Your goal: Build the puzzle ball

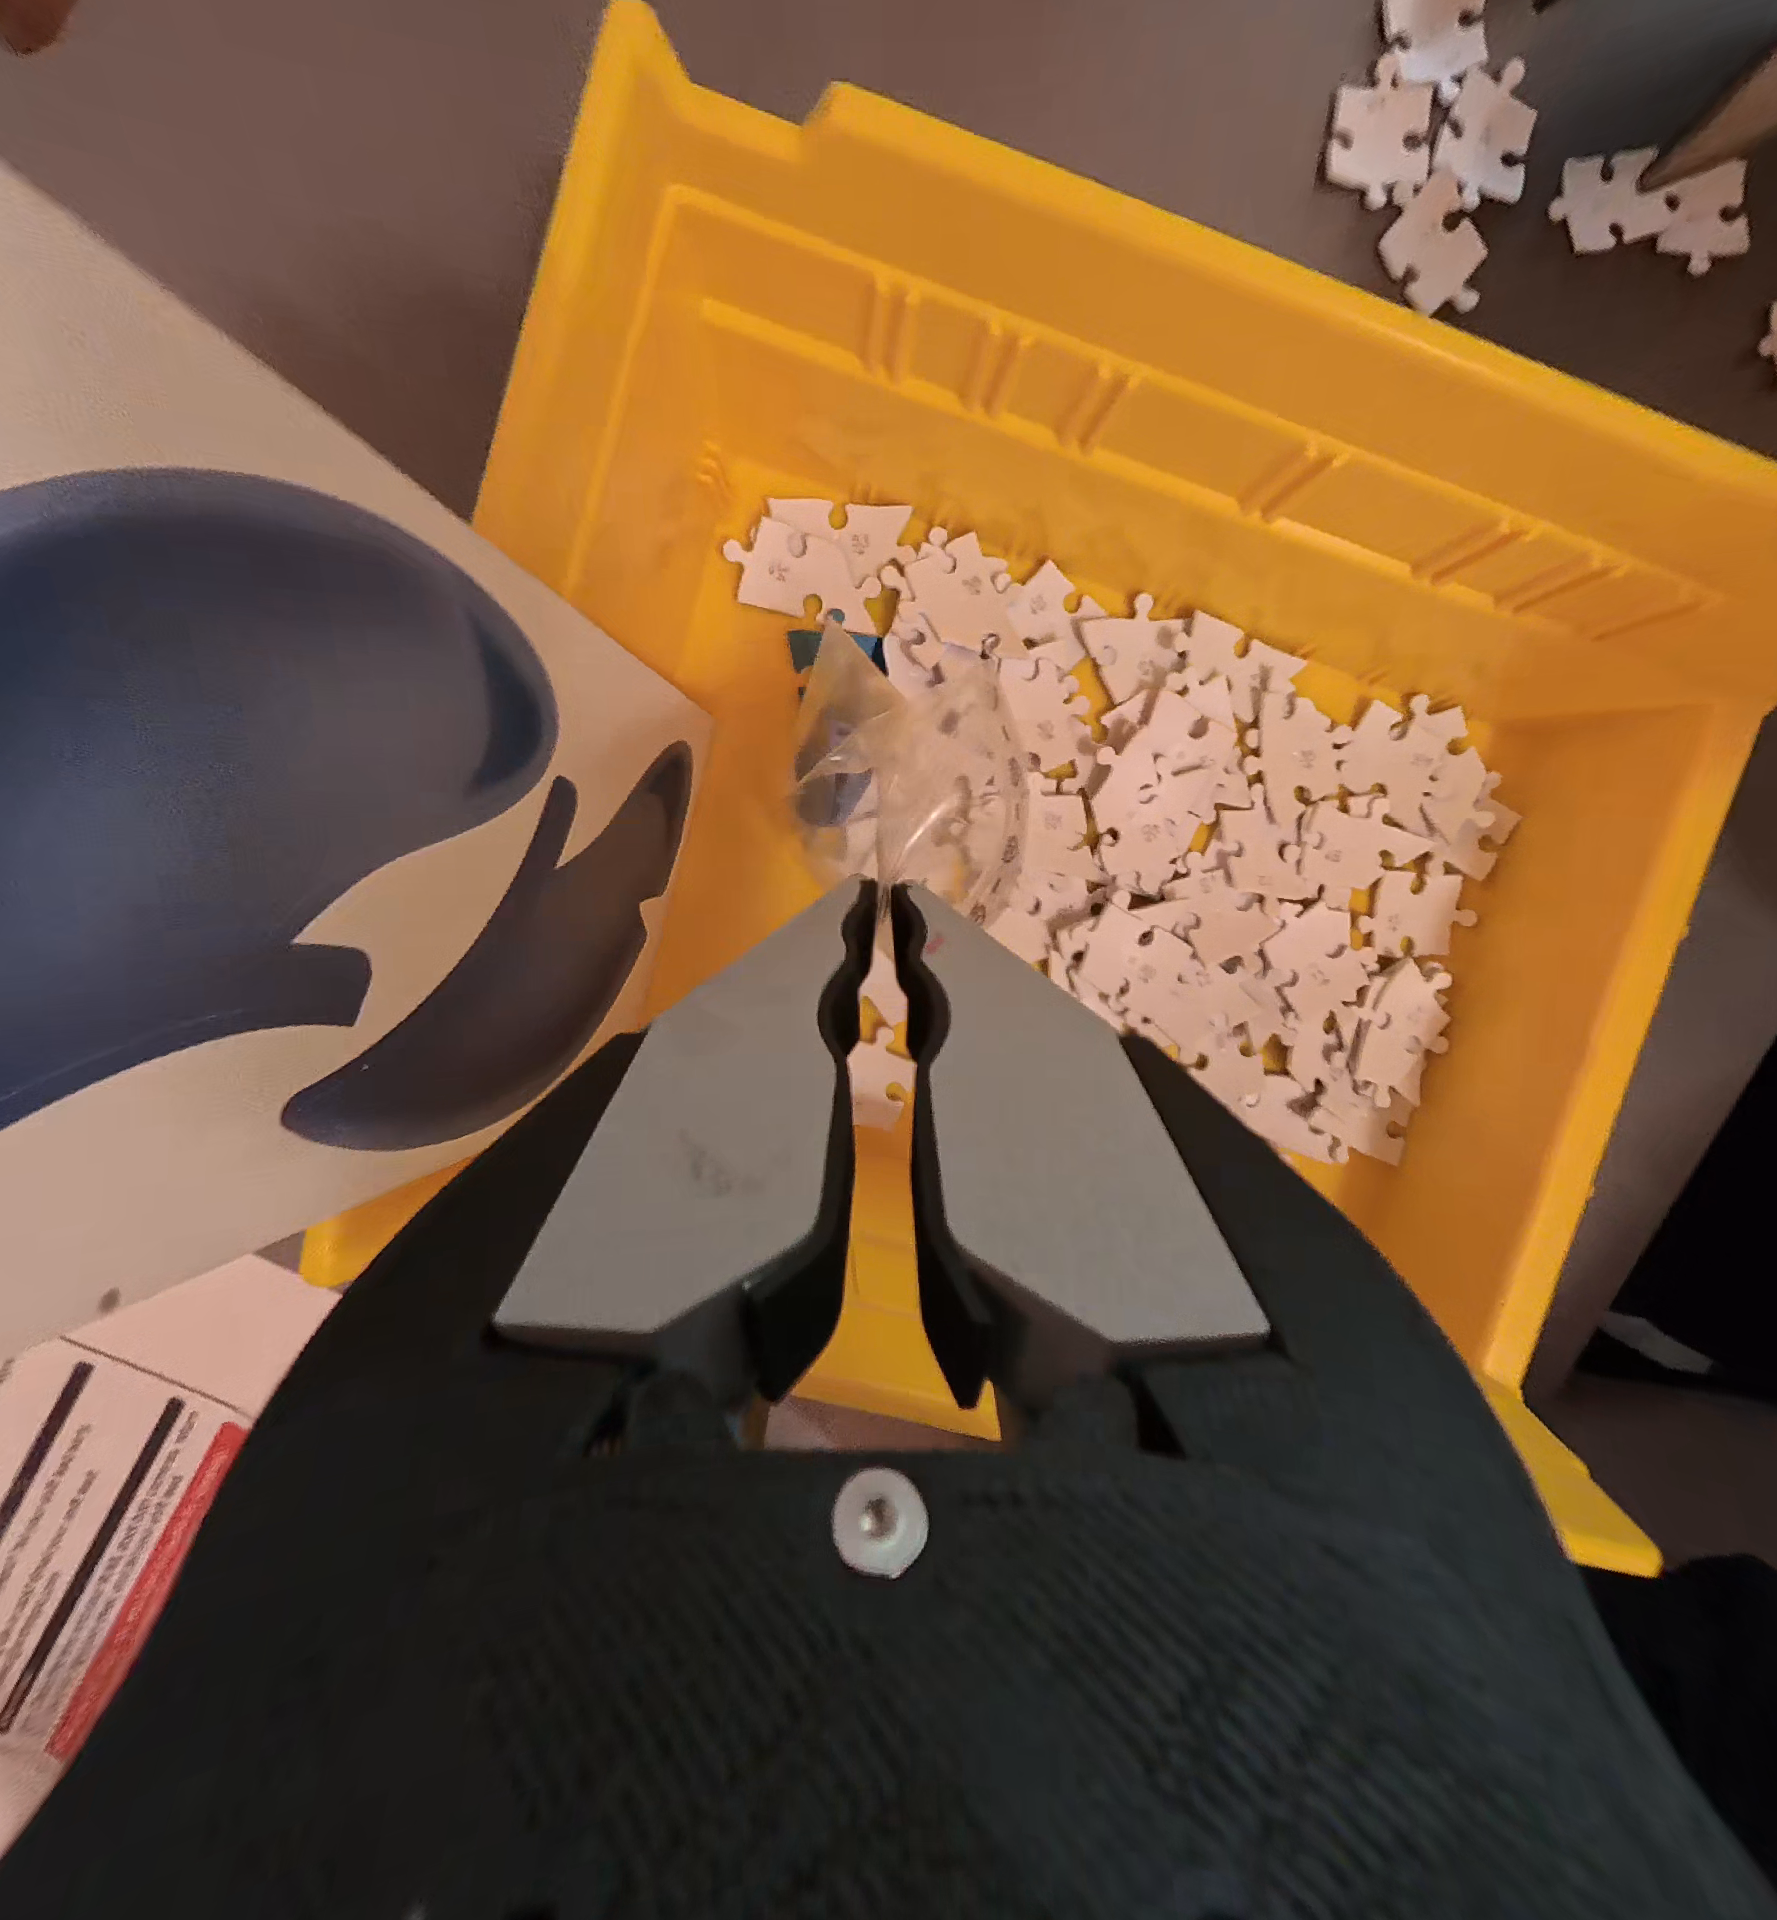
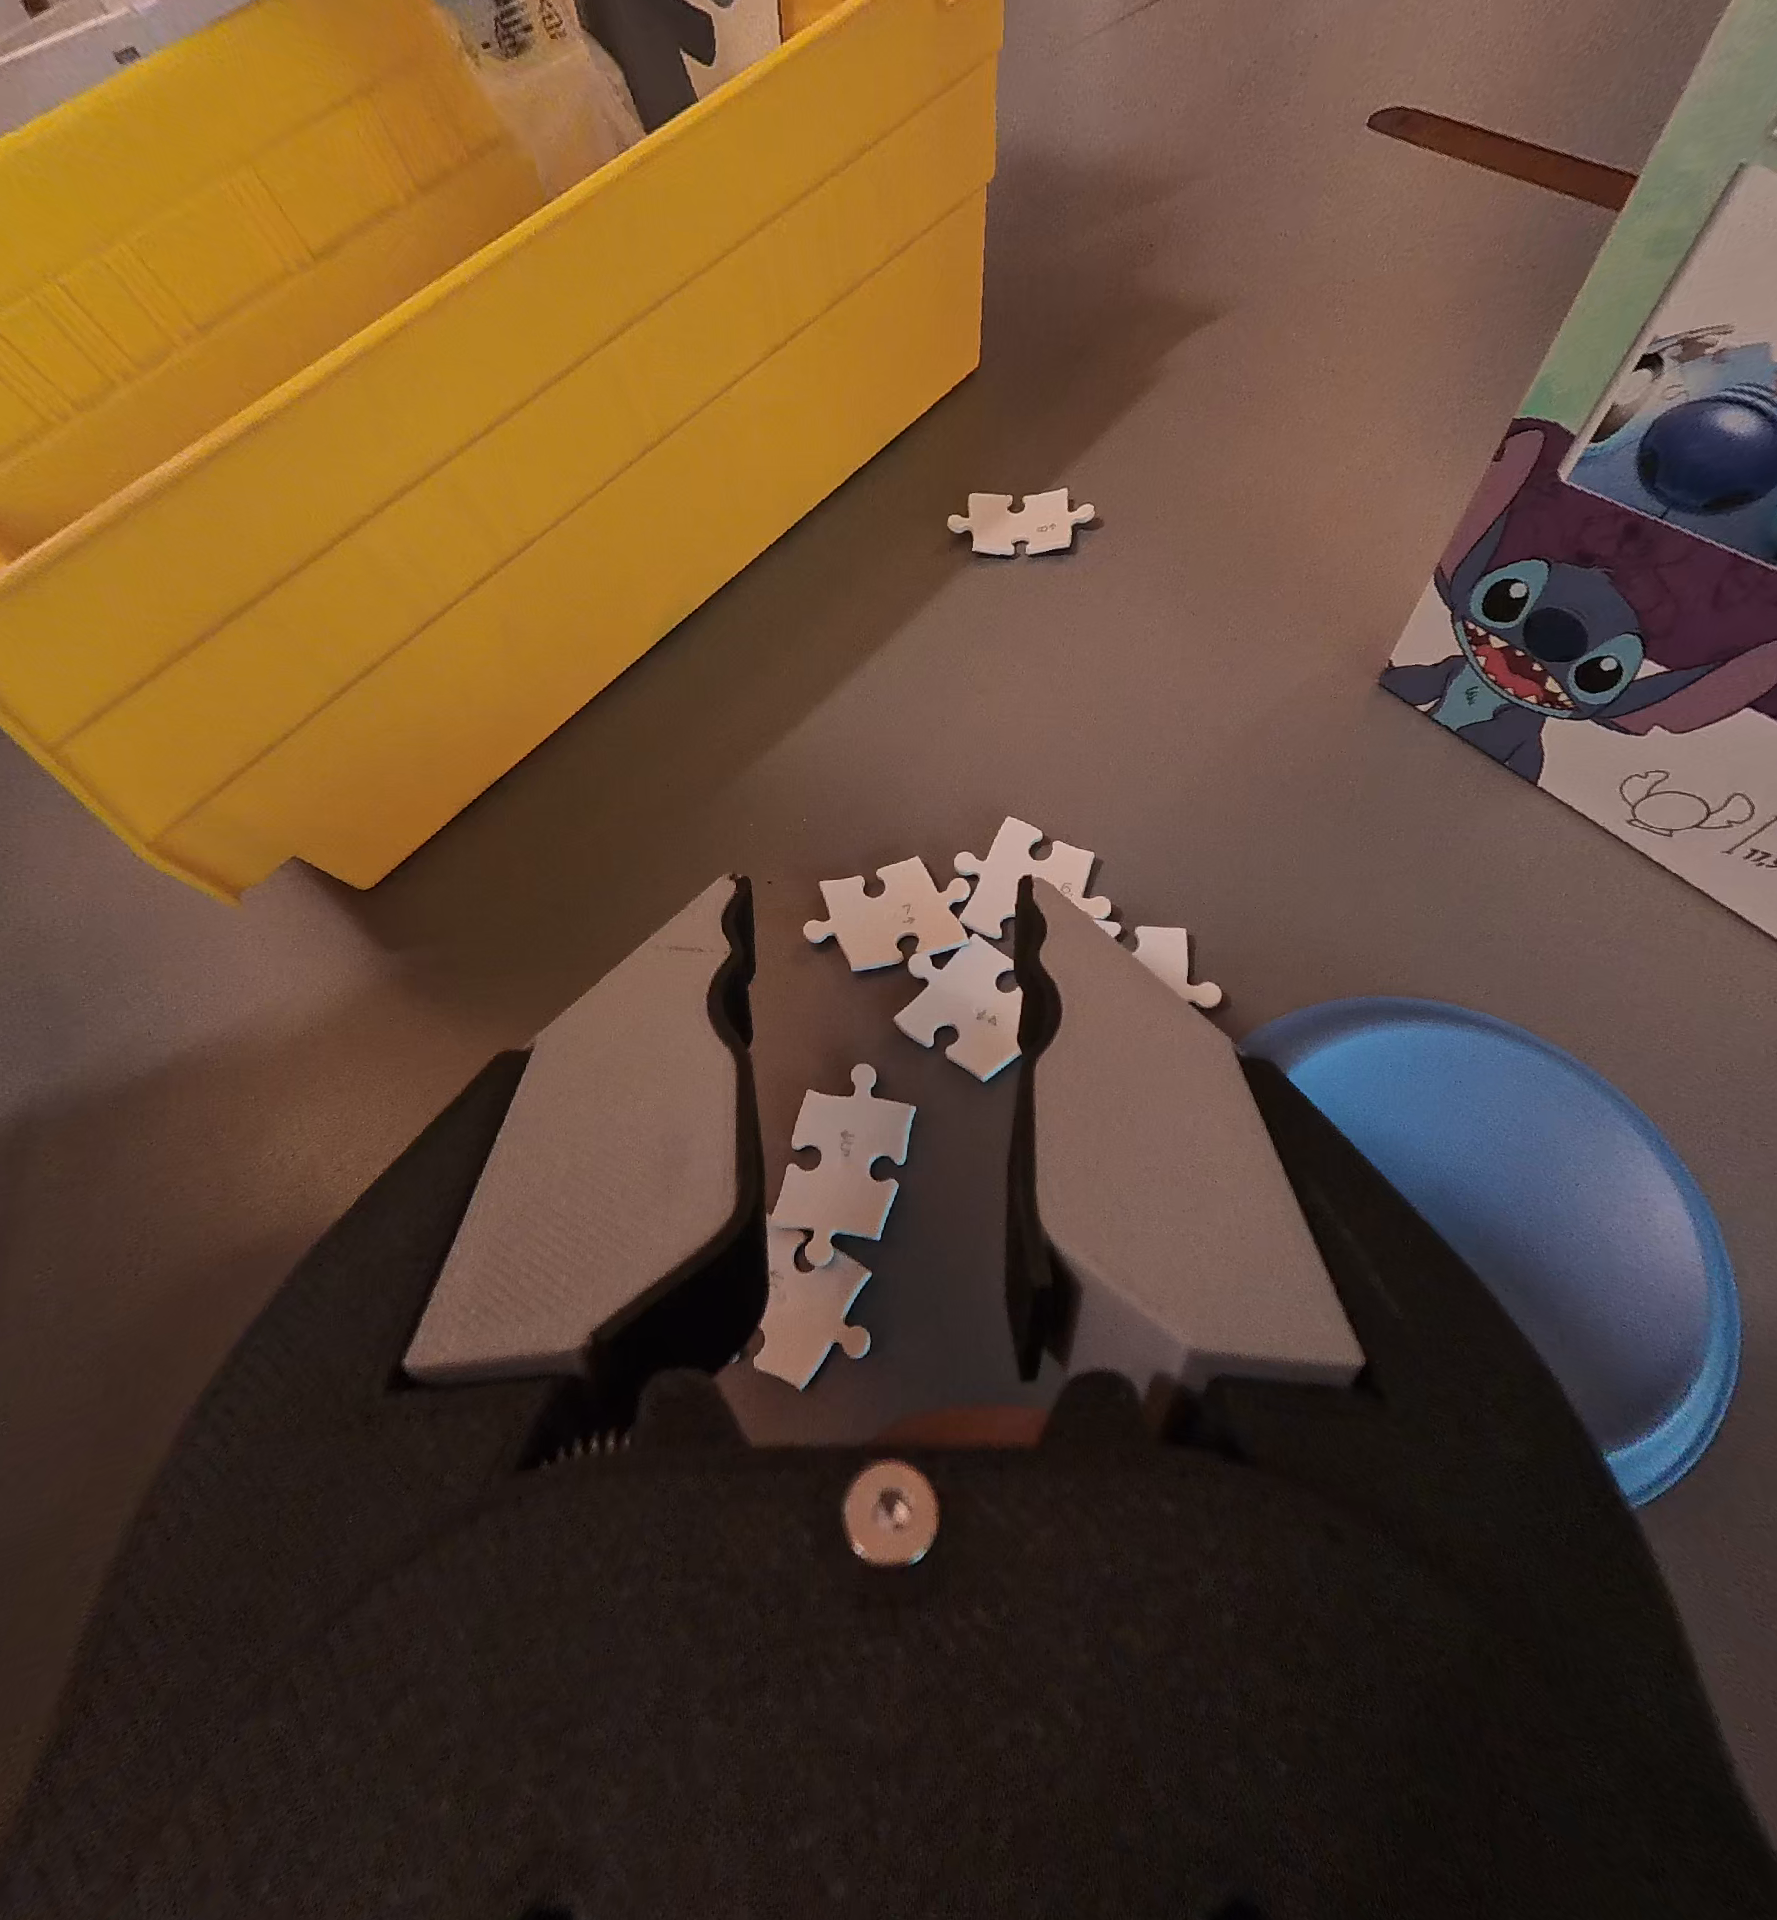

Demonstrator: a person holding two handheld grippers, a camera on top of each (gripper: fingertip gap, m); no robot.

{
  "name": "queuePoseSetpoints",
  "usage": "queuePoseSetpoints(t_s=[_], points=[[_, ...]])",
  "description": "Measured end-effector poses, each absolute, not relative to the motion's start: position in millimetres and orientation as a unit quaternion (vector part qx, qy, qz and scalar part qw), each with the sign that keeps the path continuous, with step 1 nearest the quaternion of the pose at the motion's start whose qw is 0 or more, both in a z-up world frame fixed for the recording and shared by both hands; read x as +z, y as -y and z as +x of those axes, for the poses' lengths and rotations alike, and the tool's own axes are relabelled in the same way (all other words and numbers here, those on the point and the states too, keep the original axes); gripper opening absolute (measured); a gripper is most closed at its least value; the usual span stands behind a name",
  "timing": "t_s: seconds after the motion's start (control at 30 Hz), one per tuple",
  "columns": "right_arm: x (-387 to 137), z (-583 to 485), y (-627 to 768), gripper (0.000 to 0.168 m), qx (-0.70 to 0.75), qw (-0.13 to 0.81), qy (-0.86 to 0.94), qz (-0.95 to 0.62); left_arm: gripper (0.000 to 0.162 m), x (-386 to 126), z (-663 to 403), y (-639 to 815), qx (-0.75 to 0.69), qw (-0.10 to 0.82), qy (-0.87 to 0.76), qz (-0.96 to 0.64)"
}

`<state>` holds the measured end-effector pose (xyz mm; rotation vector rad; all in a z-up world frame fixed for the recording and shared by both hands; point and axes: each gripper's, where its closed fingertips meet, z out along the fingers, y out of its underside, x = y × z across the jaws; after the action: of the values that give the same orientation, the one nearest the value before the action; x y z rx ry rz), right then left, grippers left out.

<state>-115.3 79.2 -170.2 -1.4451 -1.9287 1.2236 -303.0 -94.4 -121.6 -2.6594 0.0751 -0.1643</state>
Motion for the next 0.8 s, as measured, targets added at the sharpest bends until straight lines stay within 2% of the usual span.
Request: queuePoseSetpoints(t_s=[0.1, 0.17, 0.37, 0.7, 0.8], points=[[-170, -115, -79, 0.048, 0.441, 0.218, 0.697, -0.522, 0.002, -126, -316, 96, -0.078, 0.239, 0.011, -0.968], [-169, -115, -80, 0.047, 0.442, 0.219, 0.696, -0.522, 0.009, -129, -327, 97, -0.083, 0.238, 0.041, -0.967], [-168, -115, -80, 0.047, 0.443, 0.221, 0.695, -0.522, 0.013, -129, -353, 98, -0.044, 0.251, 0.075, -0.964], [-167, -115, -83, 0.047, 0.442, 0.226, 0.693, -0.523, 0.021, -94, -376, 106, 0.050, 0.299, 0.092, -0.948], [-165, -116, -87, 0.047, 0.439, 0.238, 0.691, -0.523, 0.031, -75, -383, 101, 0.078, 0.344, 0.099, -0.931]])
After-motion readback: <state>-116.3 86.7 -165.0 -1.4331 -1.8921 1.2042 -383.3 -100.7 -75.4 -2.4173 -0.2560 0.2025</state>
